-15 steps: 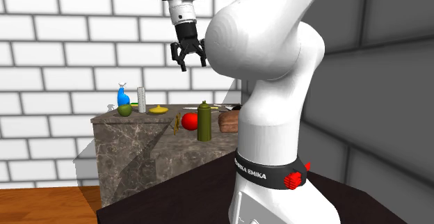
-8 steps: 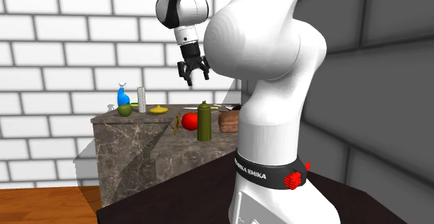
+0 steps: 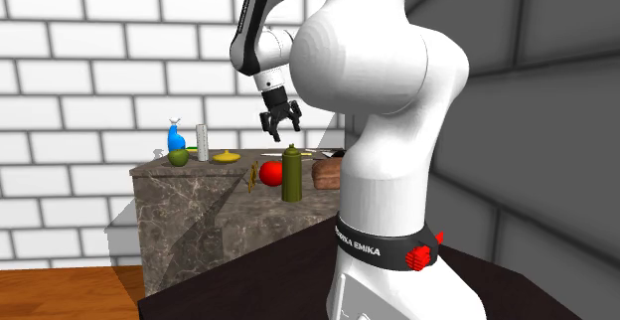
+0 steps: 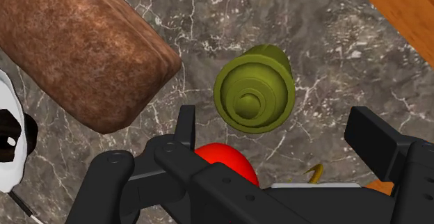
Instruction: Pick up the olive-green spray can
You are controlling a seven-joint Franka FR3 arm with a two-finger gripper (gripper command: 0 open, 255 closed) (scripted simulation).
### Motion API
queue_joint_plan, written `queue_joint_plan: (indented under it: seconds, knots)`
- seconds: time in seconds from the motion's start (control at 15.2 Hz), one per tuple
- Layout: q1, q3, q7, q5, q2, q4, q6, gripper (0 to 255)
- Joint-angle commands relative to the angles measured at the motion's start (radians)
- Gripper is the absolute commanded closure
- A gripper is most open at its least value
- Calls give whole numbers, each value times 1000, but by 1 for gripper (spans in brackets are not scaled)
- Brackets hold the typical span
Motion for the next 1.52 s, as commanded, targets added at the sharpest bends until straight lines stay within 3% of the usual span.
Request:
queue_joint_plan:
  seconds: [0.0,0.59,0.66,1.45]
  knots:
    - [-9,-6,-14,-5,59,39,20,0]
    - [-12,-9,17,-19,126,18,105,0]
    - [-13,-10,15,-19,126,18,106,255]
    - [-11,-8,5,-13,99,25,72,255]
